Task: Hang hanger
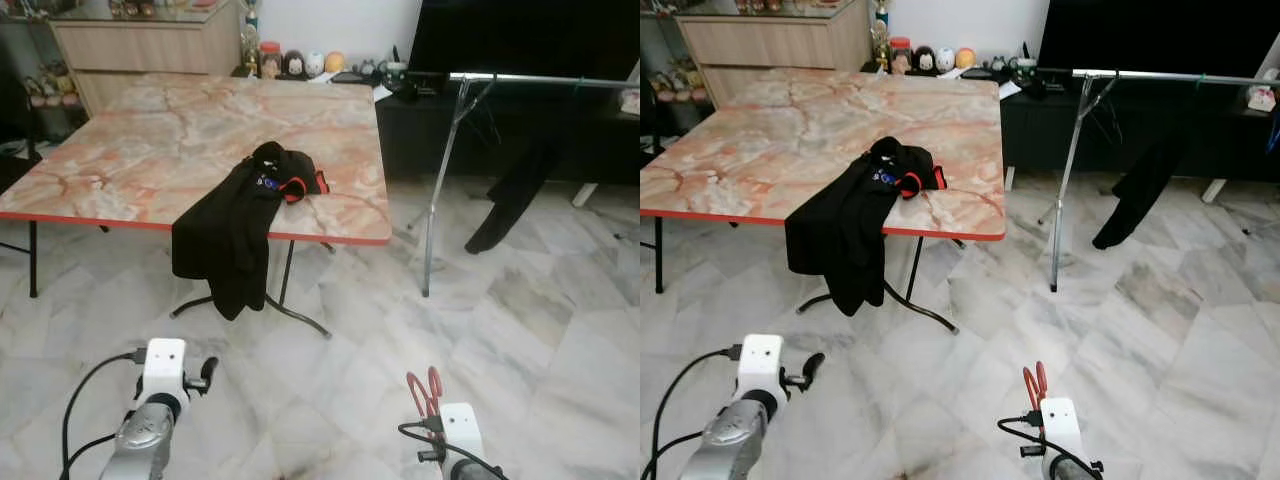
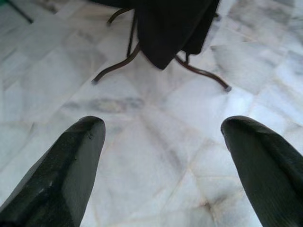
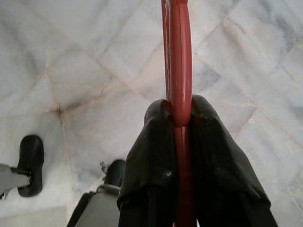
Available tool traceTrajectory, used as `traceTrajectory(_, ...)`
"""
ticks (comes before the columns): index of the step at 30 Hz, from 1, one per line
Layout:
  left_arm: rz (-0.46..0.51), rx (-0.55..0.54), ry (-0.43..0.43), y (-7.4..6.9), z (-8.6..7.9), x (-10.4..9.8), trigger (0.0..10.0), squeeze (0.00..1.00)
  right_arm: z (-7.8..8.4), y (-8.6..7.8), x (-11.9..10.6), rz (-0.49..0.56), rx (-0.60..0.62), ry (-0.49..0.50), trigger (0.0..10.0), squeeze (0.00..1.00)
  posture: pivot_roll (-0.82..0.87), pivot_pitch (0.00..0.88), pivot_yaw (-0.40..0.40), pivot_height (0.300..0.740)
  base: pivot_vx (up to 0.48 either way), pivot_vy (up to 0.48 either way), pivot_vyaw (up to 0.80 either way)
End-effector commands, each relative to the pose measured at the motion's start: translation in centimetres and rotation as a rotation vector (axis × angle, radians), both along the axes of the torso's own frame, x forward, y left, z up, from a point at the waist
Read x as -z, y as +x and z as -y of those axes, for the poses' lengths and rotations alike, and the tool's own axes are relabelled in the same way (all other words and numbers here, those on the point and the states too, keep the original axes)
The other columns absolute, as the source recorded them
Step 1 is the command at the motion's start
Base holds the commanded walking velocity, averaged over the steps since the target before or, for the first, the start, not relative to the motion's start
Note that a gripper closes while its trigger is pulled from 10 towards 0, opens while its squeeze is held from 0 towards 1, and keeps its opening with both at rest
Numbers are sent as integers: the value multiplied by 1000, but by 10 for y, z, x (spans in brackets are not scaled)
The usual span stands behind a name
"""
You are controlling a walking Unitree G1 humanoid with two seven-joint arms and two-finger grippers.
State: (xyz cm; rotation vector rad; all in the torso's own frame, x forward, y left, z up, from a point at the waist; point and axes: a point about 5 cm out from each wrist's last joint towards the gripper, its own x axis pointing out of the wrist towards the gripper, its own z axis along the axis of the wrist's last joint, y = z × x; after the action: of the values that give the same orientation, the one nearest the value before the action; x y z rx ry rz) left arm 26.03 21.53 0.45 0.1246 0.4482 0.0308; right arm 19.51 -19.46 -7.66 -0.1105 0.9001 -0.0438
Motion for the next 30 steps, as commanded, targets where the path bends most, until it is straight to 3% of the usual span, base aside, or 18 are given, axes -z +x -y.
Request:
traceTrajectory(1, 43, 52, 11, 9, 9, -6, 10000, 0, 3, 7, -5, 41, 1, -9, 10000, 0, 14, 0, -46, 740, 0, 0, 0)
traceTrajectory(4, 125, 91, 8, 20, 16, -21, 10000, 0, 3, 13, -9, 74, -61, -50, 10000, 0, 4, 0, -38, 740, 0, 0, 0)
traceTrajectory(9, 206, 138, 41, 28, 21, -36, 10000, 0, 2, 15, -11, 103, -73, -21, 10000, 0, 33, 0, -48, 740, 0, 0, 0)
traceTrajectory(13, 268, 177, 63, 28, 17, -49, 10000, 0, -3, 19, -13, 87, -275, -99, 10000, 0, 39, 0, -25, 740, 0, 0, 0)
traceTrajectory(17, 289, 249, 77, 28, 20, -56, 10000, 0, -7, 21, -14, 112, -323, -114, 10000, 0, 25, 0, -6, 740, 0, 0, 0)
traceTrajectory(19, 294, 282, 79, 27, 23, -58, 10000, 0, 4, 42, -32, 201, -338, -117, 10000, 0, 31, 0, -6, 740, 0, 0, 0)
traceTrajectory(20, 294, 282, 79, 27, 23, -58, 10000, 0, 4, 42, -32, 201, -338, -117, 10000, 0, 31, 0, -6, 740, 0, 0, 0)
traceTrajectory(22, 316, 348, 74, 26, 29, -66, 10000, 0, 16, 64, -54, 274, -407, -118, 10000, 0, 55, 0, -21, 740, 0, 0, 0)
traceTrajectory(24, 318, 355, 73, 26, 30, -67, 10000, 0, 17, 66, -55, 278, -417, -116, 10000, 0, 55, 0, -21, 740, 0, 0, 0)
traceTrajectory(25, 323, 391, 73, 27, 32, -71, 10000, 0, 17, 71, -61, 284, -497, -128, 10000, 0, 59, 0, -25, 740, 0, 0, 0)
traceTrajectory(28, 346, 542, 183, 26, 35, -80, 10000, 0, 18, 85, -77, 336, -597, -141, 10000, 0, 54, 0, -29, 740, 0, 0, 0)
traceTrajectory(30, 344, 570, 202, 26, 34, -81, 10000, 0, 19, 90, -84, 361, -611, -129, 10000, 0, 50, 0, -29, 740, 0, 0, 0)
